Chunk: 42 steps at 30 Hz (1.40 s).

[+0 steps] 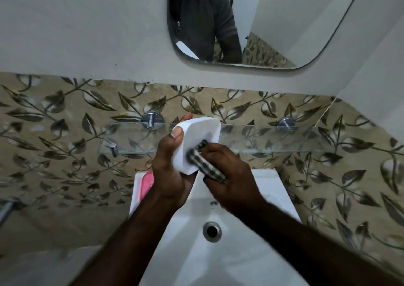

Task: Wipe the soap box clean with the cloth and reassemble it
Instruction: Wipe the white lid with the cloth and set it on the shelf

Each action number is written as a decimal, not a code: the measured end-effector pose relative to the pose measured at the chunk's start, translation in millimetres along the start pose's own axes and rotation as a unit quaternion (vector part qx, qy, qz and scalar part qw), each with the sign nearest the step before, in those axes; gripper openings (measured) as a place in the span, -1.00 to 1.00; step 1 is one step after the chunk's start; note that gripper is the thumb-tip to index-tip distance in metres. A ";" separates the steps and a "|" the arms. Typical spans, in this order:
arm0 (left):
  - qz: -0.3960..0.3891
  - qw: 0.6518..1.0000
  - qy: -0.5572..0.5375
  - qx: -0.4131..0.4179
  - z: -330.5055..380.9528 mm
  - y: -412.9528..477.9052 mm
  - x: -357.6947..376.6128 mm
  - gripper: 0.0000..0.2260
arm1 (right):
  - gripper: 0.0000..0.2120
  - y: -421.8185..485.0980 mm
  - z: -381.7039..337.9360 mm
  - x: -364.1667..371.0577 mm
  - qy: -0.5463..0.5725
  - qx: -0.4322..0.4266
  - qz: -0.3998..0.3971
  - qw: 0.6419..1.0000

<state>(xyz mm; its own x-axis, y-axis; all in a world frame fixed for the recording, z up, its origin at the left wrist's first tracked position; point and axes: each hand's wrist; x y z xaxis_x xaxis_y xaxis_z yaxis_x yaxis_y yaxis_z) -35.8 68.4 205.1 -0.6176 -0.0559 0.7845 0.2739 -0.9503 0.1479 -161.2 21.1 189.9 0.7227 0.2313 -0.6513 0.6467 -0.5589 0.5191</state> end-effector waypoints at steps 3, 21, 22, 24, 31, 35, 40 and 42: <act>0.009 1.000 0.007 -0.009 -0.4 2.7 1.3 -0.04 | -0.69 0.3 1.7 4.2 0.025 0.032 0.035 0.999; -0.011 0.993 0.113 -0.044 4.6 5.8 0.6 -0.49 | -0.65 -4.3 16.2 12.4 -0.090 -0.043 0.022 0.995; -0.015 0.990 0.124 -0.068 5.1 6.1 0.0 -0.62 | -0.64 -3.5 24.9 11.3 -0.097 -0.022 0.017 0.995; -0.005 0.987 0.134 -0.093 5.9 7.3 -3.5 -0.71 | -0.63 -6.7 29.8 13.2 -0.064 0.001 0.022 0.998; 0.076 0.976 0.205 -0.003 -3.9 11.9 -7.6 -0.10 | -0.82 4.8 -20.0 9.0 0.287 0.160 -0.006 0.944; 0.088 0.983 0.161 -0.006 -0.2 12.2 -6.7 0.01 | -0.74 -1.3 -32.2 16.6 0.205 0.093 -0.012 0.974; 0.073 0.994 0.071 -0.043 4.3 11.1 -14.6 -0.29 | -0.52 -0.5 9.2 10.9 -0.184 -0.091 -0.082 0.975; 0.088 0.993 0.060 -0.046 2.3 12.6 -14.3 -0.35 | -0.63 1.9 -2.1 16.0 -0.088 -0.038 -0.051 0.994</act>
<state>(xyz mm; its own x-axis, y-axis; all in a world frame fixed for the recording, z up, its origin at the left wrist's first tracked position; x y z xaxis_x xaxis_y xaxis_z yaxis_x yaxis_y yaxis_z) -21.8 58.0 197.2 -0.6515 -0.2538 0.7149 0.3205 -0.9462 -0.0439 -147.9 25.5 181.6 0.6023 0.1377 -0.7863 0.7367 -0.4753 0.4810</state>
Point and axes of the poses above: each hand's wrist, its own y-axis towards the middle knuckle, its own x-axis out of the palm, z = x × y, and after that the axes turned 4 degrees about -z, right-handed
